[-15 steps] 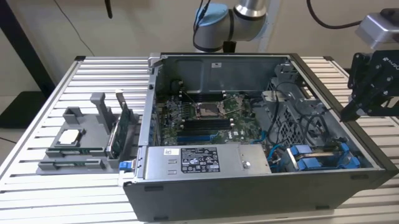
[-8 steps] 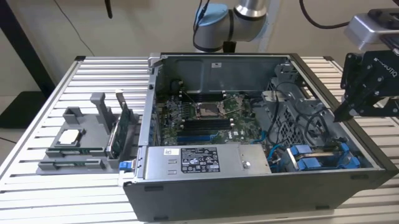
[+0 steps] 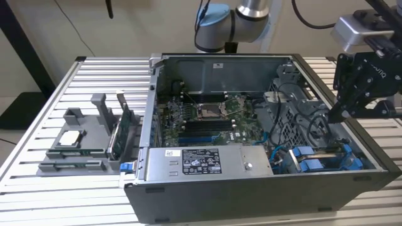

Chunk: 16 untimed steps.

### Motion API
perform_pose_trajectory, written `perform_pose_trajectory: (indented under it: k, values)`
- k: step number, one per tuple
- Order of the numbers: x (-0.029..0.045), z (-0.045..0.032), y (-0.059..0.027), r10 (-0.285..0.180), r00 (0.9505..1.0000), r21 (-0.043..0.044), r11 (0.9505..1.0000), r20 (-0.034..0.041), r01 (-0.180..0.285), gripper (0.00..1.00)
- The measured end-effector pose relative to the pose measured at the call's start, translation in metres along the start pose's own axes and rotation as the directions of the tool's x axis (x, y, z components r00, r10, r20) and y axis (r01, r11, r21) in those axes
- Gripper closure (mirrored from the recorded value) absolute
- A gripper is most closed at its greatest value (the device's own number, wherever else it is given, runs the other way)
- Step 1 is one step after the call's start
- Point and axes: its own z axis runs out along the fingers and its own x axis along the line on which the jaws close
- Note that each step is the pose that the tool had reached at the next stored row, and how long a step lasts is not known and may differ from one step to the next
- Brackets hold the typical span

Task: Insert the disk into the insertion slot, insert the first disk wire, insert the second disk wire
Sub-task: 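Insert the second disk wire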

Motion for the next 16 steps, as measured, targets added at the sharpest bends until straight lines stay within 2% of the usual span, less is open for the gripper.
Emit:
perform_pose_trajectory:
  k: [5, 9, 12, 16]
  values:
    - [0.0004, -0.0001, 0.0147, -0.001, 1.0, 0.0116, 0.9999, 0.0004, 0.001, 0.84]
    - [0.0008, -0.0002, 0.0232, -0.003, 1.0, 0.0197, 0.9998, 0.0007, 0.002, 0.84]
    - [0.0007, 0.0002, 0.0234, -0.003, 1.0, 0.0202, 0.9998, 0.0004, 0.003, 0.84]
    - [0.0024, 0.0102, 0.0235, -0.003, 1.0, 0.0222, 0.9998, 0.0003, 0.003, 0.84]
